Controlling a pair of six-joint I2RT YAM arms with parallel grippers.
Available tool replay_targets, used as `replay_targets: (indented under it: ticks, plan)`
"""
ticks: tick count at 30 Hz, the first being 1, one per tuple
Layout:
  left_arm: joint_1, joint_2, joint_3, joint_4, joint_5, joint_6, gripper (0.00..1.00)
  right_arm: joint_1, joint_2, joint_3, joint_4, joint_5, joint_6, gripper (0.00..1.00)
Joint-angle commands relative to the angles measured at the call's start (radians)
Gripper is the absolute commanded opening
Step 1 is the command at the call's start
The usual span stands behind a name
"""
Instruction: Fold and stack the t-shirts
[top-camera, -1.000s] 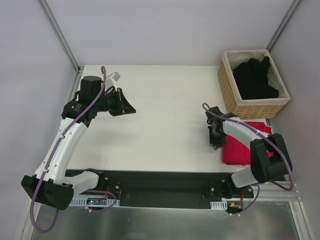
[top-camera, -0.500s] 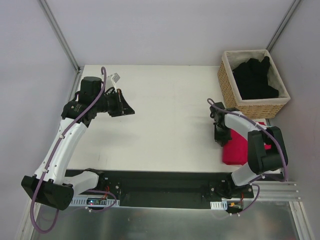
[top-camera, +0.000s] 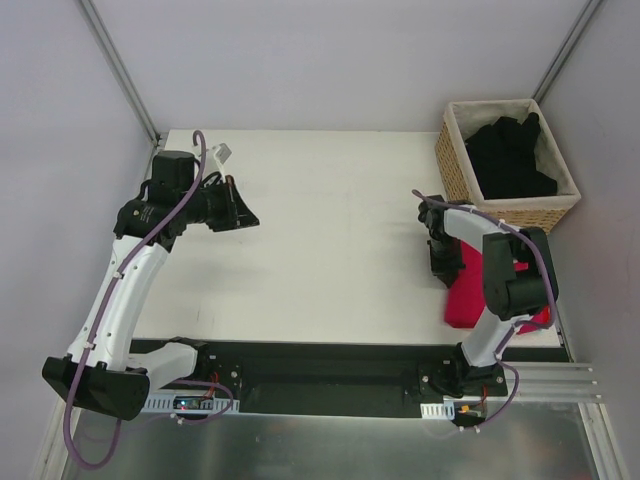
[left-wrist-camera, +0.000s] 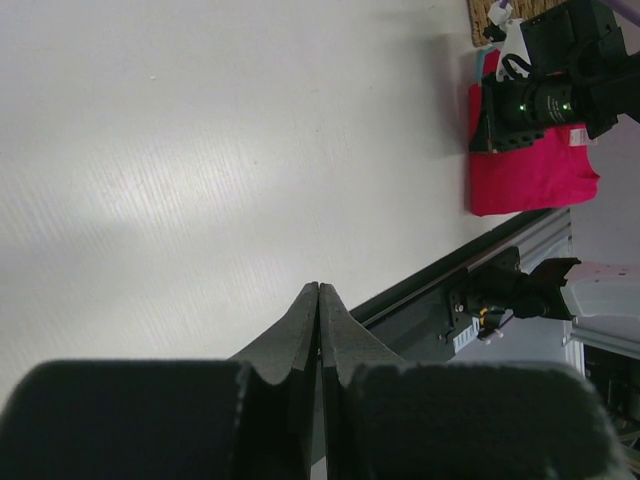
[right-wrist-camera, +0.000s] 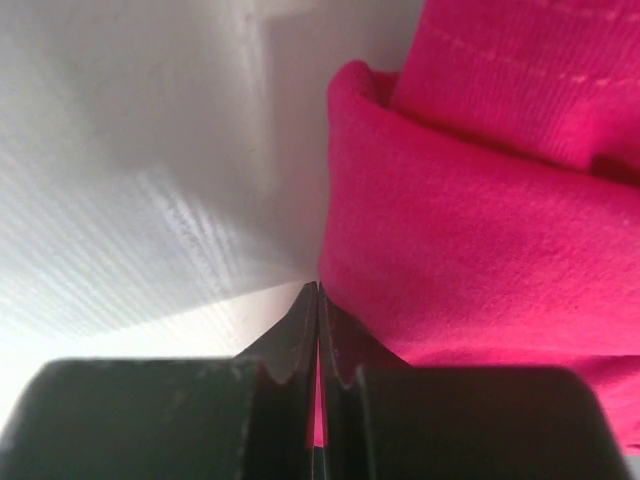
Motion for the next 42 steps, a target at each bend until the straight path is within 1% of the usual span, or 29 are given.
replay_targets:
  ticks: [1, 5, 9, 15, 21, 27, 28, 32, 33, 34, 36, 38, 39, 42]
  plan:
    - [0.015, -0.018, 0.041, -0.023, -0.026, 0.029, 0.00, -0.039, 0.015, 0.054, -0.075, 0.077, -0.059, 0.01]
    - [0.024, -0.019, 0.043, -0.029, -0.035, 0.032, 0.00, -0.047, 0.030, 0.070, -0.092, 0.107, -0.110, 0.01]
    - [0.029, -0.018, 0.046, -0.033, -0.043, 0.032, 0.00, -0.052, 0.035, 0.073, -0.098, 0.095, -0.145, 0.01]
    - [0.040, 0.005, 0.078, -0.037, -0.063, 0.041, 0.00, -0.047, 0.073, 0.074, -0.167, 0.114, -0.209, 0.00]
    - [0.050, 0.039, 0.148, -0.056, -0.084, 0.064, 0.00, -0.050, 0.091, 0.050, -0.190, 0.118, -0.211, 0.01]
    - [0.049, 0.031, 0.135, -0.065, -0.089, 0.063, 0.00, -0.067, 0.079, 0.054, -0.216, 0.160, -0.217, 0.01]
    - [0.052, 0.030, 0.130, -0.065, -0.092, 0.061, 0.00, -0.067, 0.076, 0.056, -0.214, 0.146, -0.216, 0.01]
    - [0.052, 0.013, 0.116, -0.065, -0.095, 0.058, 0.00, -0.065, 0.026, 0.073, -0.214, 0.124, -0.200, 0.01]
    - [0.052, 0.010, 0.113, -0.065, -0.094, 0.058, 0.00, -0.062, -0.009, 0.079, -0.213, 0.117, -0.196, 0.01]
    - [0.052, 0.011, 0.112, -0.065, -0.095, 0.058, 0.00, -0.058, -0.037, 0.085, -0.207, 0.073, -0.199, 0.01]
    - [0.052, 0.013, 0.110, -0.065, -0.094, 0.057, 0.00, -0.036, -0.121, 0.091, -0.201, 0.026, -0.182, 0.01]
    - [0.052, 0.016, 0.110, -0.063, -0.092, 0.057, 0.00, -0.007, -0.172, 0.100, -0.188, -0.020, -0.180, 0.01]
    - [0.052, 0.018, 0.110, -0.063, -0.092, 0.055, 0.00, 0.004, -0.227, 0.105, -0.188, -0.050, -0.183, 0.01]
    - [0.052, 0.016, 0.104, -0.057, -0.080, 0.050, 0.00, 0.040, -0.307, 0.107, -0.179, -0.110, -0.187, 0.01]
